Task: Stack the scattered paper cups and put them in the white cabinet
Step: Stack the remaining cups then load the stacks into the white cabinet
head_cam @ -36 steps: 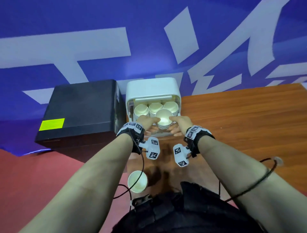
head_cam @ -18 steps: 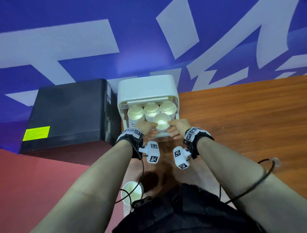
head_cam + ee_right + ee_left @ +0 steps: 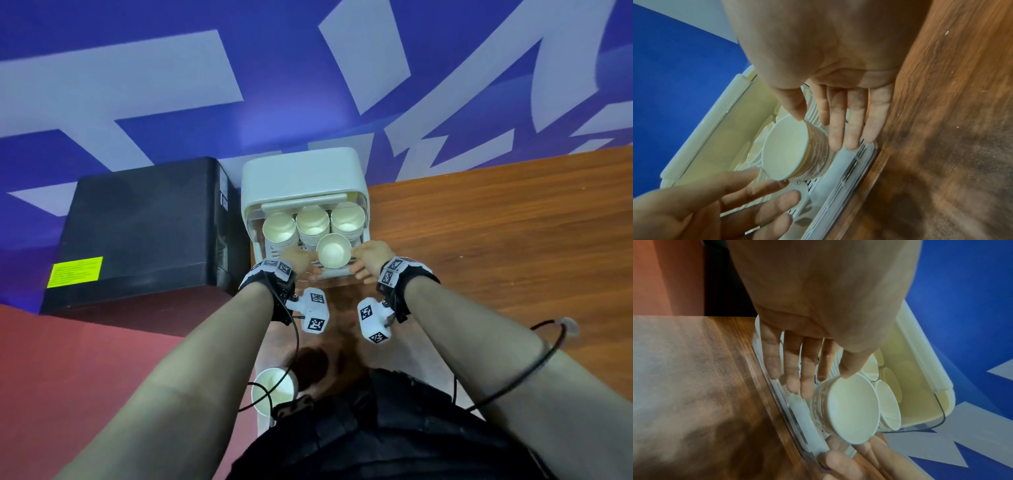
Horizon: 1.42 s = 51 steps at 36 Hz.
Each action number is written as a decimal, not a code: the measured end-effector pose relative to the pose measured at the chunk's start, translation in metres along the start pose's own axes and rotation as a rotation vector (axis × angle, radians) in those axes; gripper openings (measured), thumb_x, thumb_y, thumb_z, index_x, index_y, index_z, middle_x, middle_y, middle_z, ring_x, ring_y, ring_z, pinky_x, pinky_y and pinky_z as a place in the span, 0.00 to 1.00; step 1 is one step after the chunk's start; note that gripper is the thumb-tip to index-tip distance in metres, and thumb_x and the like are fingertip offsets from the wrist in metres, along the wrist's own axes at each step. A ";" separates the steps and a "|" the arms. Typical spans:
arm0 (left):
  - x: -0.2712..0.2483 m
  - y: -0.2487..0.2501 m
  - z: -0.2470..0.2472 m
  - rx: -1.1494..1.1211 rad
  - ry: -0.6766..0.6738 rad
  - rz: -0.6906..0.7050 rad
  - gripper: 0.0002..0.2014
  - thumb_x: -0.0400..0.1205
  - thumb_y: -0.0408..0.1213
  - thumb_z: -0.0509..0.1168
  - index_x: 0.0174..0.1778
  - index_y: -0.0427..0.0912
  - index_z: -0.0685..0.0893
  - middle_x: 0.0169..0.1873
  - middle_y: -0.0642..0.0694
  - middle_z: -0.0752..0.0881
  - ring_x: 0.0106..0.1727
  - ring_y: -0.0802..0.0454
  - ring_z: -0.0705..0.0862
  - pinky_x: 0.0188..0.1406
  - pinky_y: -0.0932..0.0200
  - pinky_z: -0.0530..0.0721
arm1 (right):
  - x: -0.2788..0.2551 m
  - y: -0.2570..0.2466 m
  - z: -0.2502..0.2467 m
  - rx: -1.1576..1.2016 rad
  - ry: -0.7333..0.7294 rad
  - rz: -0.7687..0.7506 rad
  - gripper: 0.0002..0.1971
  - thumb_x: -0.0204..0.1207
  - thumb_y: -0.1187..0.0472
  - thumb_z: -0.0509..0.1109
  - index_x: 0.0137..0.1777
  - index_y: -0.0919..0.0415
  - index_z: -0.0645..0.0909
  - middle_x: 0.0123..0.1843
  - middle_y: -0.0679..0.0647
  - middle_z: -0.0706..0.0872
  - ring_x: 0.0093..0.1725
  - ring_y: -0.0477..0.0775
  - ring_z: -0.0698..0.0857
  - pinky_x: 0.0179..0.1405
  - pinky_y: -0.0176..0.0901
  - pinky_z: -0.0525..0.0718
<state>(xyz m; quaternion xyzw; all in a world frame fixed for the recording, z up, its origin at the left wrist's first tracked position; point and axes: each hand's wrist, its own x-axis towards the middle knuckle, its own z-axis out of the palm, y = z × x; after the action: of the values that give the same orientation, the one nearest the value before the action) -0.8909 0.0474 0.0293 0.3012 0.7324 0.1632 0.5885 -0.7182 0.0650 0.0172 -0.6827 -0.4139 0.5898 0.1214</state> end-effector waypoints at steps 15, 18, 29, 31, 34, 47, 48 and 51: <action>-0.062 -0.085 -0.033 0.027 0.033 -0.051 0.10 0.86 0.40 0.65 0.50 0.37 0.85 0.37 0.43 0.90 0.30 0.49 0.82 0.29 0.60 0.77 | -0.067 0.025 0.044 -0.209 -0.117 0.074 0.25 0.84 0.52 0.66 0.76 0.66 0.72 0.48 0.63 0.91 0.37 0.57 0.87 0.37 0.45 0.86; -0.073 -0.108 -0.041 -0.008 0.033 -0.085 0.09 0.86 0.41 0.64 0.53 0.39 0.85 0.37 0.42 0.88 0.31 0.47 0.82 0.40 0.54 0.78 | -0.081 0.030 0.062 -0.269 -0.169 0.039 0.26 0.83 0.51 0.66 0.77 0.65 0.72 0.53 0.66 0.90 0.34 0.55 0.86 0.28 0.40 0.80; -0.104 -0.179 -0.056 -0.016 0.016 -0.160 0.14 0.75 0.46 0.73 0.47 0.39 0.88 0.43 0.43 0.91 0.45 0.43 0.88 0.53 0.47 0.86 | -0.117 0.062 0.125 -0.402 -0.366 0.008 0.34 0.75 0.43 0.74 0.75 0.62 0.75 0.53 0.64 0.90 0.48 0.61 0.89 0.46 0.52 0.88; -0.110 -0.187 -0.057 -0.009 0.001 -0.189 0.13 0.80 0.44 0.69 0.51 0.37 0.84 0.46 0.43 0.89 0.41 0.47 0.86 0.44 0.54 0.86 | -0.124 0.067 0.134 -0.453 -0.377 0.017 0.31 0.75 0.45 0.74 0.73 0.63 0.77 0.55 0.64 0.88 0.48 0.62 0.89 0.38 0.47 0.87; -0.114 -0.199 -0.056 0.014 -0.011 -0.216 0.14 0.79 0.43 0.70 0.57 0.39 0.86 0.47 0.43 0.89 0.42 0.47 0.86 0.41 0.56 0.81 | -0.132 0.075 0.142 -0.490 -0.383 0.023 0.27 0.79 0.54 0.72 0.75 0.65 0.75 0.61 0.64 0.85 0.45 0.59 0.88 0.31 0.42 0.84; -0.112 -0.191 -0.051 -0.090 -0.028 -0.189 0.14 0.79 0.30 0.70 0.58 0.27 0.81 0.49 0.31 0.88 0.42 0.37 0.89 0.52 0.44 0.90 | -0.126 0.086 0.140 -0.389 -0.257 -0.011 0.28 0.77 0.59 0.69 0.77 0.62 0.71 0.38 0.58 0.89 0.39 0.58 0.89 0.40 0.46 0.87; -0.111 -0.186 -0.052 -0.094 -0.024 -0.180 0.16 0.79 0.32 0.71 0.59 0.28 0.81 0.52 0.30 0.88 0.44 0.36 0.90 0.58 0.40 0.88 | -0.125 0.083 0.137 -0.375 -0.243 -0.017 0.25 0.76 0.58 0.70 0.73 0.61 0.75 0.36 0.57 0.89 0.40 0.58 0.89 0.43 0.48 0.88; -0.102 -0.171 -0.055 -0.121 -0.003 -0.129 0.18 0.76 0.36 0.73 0.58 0.30 0.83 0.52 0.30 0.89 0.46 0.34 0.91 0.61 0.35 0.85 | -0.121 0.074 0.126 -0.303 -0.206 -0.047 0.16 0.76 0.53 0.71 0.62 0.58 0.80 0.35 0.56 0.89 0.37 0.56 0.88 0.48 0.52 0.89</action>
<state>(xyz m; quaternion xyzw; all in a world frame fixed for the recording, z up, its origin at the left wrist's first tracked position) -0.9731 -0.1416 0.0191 0.2174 0.7382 0.1687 0.6159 -0.7967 -0.1076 0.0198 -0.6192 -0.5242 0.5845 -0.0124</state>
